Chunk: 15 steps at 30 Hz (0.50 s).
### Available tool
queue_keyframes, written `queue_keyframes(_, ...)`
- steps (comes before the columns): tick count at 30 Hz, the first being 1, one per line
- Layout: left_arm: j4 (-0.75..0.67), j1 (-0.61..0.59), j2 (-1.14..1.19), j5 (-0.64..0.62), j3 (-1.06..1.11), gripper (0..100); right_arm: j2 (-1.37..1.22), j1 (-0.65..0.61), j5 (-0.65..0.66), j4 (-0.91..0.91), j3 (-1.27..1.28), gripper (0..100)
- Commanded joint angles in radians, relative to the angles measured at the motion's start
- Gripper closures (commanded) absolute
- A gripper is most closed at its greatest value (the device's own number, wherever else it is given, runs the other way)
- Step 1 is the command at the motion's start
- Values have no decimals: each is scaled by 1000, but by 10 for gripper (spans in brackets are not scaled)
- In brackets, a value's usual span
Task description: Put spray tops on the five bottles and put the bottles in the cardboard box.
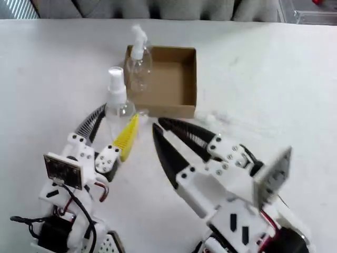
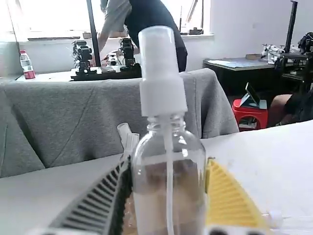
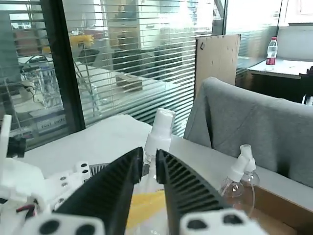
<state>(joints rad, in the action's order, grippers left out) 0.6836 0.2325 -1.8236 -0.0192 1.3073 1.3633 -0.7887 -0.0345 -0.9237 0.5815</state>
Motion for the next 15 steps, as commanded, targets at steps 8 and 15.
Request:
queue_keyframes(8, 83, -19, 70, -80, -130, 976, 97, 67, 12, 111, 347, 982)
queue_keyframes(15, 153, -56, 386, -86, -327, 977, 177, 62, 12, 131, 474, 982)
